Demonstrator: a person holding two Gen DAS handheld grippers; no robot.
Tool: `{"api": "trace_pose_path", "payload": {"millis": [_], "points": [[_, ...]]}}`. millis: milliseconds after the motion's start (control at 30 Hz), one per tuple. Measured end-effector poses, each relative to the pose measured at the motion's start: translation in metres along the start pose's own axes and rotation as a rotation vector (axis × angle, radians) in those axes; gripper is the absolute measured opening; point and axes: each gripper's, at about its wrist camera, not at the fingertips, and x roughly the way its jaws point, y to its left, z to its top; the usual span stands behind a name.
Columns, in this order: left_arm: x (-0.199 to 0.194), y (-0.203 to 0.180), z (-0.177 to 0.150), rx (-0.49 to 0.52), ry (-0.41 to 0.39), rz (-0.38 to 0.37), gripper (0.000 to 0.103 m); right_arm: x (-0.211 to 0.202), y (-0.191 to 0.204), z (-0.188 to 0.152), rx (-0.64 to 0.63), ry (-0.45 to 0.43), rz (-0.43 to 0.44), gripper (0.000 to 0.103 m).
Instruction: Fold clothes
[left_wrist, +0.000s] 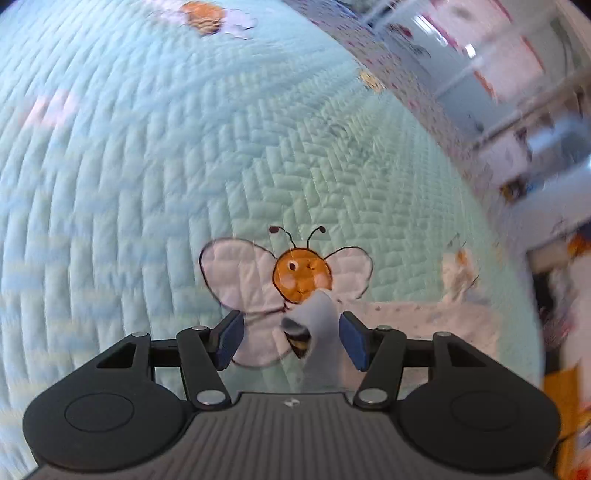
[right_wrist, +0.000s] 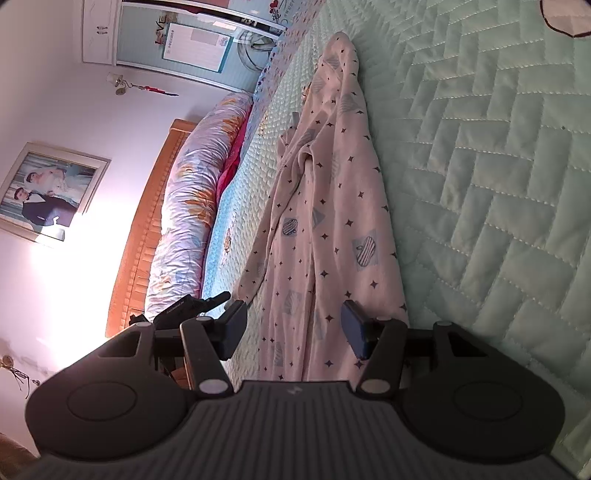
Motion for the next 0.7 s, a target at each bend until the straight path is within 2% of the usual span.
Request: {"api": "trace_pose_path", "payload": {"millis": [133,233,500,533,600,633,667,700], "points": [[-0.001,0.015,-0.007,-0.139,0.010,-0.142,0.065,0.002,0.002,0.000,-0.002,0.002,-0.015,0.058],[0.009,0.015,-0.007,-0.188,0.011,-0.186,0.065,0.002,0.002,0.000,-0.013,0.006,-0.030,0.058],[0.021,0.002,-0.007,-0.168,0.030,-0.197,0.064,0.004,0.007,-0.004,-0.028,0.017,-0.082,0.058],[0.019,0.004,-0.008,-0.168,0.029,-0.198,0.060,0.005,0.008,-0.004,-0.031,0.017,-0.086,0.058],[0.021,0.004,-0.005,-0.147,0.035,-0.180,0.040,0.005,0.010,-0.005,-0.035,0.017,-0.090,0.058],[0.023,0.002,-0.002,-0.129,0.041,-0.166,0.011,0.005,0.010,-0.005,-0.034,0.016,-0.091,0.058],[0.023,0.000,-0.003,-0.111,0.039,-0.157,0.005,0.005,0.010,-0.006,-0.037,0.018,-0.093,0.058],[0.018,-0.003,-0.004,-0.089,0.015,-0.156,0.005,0.004,0.011,-0.006,-0.041,0.020,-0.095,0.058]]}}
